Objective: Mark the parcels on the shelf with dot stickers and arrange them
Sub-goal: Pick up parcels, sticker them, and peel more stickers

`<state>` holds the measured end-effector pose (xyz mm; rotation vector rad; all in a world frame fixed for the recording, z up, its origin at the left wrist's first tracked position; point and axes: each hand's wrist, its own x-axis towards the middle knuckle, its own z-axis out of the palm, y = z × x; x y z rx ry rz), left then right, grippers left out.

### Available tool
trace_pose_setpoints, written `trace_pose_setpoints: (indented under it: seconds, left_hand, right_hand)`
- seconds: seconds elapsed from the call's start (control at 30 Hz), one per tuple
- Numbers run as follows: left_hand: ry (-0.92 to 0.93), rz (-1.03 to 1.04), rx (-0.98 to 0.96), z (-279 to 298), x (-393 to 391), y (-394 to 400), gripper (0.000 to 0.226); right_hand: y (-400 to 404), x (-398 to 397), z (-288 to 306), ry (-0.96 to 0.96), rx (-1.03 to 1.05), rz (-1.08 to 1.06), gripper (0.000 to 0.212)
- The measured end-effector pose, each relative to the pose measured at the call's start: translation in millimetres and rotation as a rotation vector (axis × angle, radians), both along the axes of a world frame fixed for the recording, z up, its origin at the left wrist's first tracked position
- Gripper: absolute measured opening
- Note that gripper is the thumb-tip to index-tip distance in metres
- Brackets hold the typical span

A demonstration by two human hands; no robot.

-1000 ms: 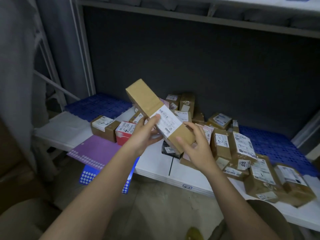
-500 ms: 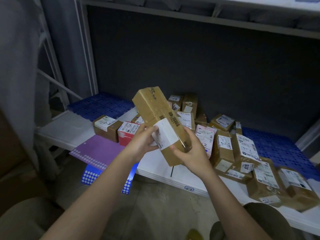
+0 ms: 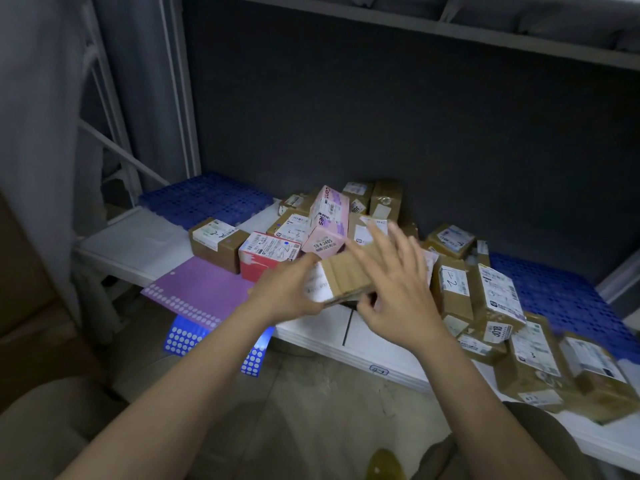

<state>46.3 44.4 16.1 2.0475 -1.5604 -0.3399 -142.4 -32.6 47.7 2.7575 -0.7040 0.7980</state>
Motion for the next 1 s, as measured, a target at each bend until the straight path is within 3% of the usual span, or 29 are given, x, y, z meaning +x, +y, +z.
trace_pose_setpoints:
  seconds: [0.07,0.17,0.33,0.6,0.77,1.0]
  left_hand:
    - [-0.226,-0.060,0.048,-2.8,-2.7,2.8,0.071]
    - [-0.324,-0.141,0.090,-12.5,-5.8,5.8,0.072]
    - [-0.243,-0.100,0.103,-49.9,-2.2,10.0,0.077]
    - [-0.174,0.036,0.033,-93.5,5.5,-1.0,0.052]
    - [-0.100,0.087,-0.039,-101.6,2.1,-20.1,0.042]
    - [-0.058,0.080,0.006,-112.9,4.0,-37.5,0.036]
  right_hand:
    - [-1.8,-0.7,-13.2,0.226,0.035,-0.014,0.080]
    - [1.1,1.4,-41.7,0.375,0.202,-0.061,0.076]
    - [3.0,-4.1,-91.3,0.285,0.241,-0.126,0.073]
    - [-15.8,-13.8,-146.5,0.222,0.211,-0.294,0.083]
    - [-25.5,-13.3,-159.3,0.194,0.205,-0.261,0.084]
    - [-29.8,-12.0,-175.3,0.138,0.115,-0.269,0.065]
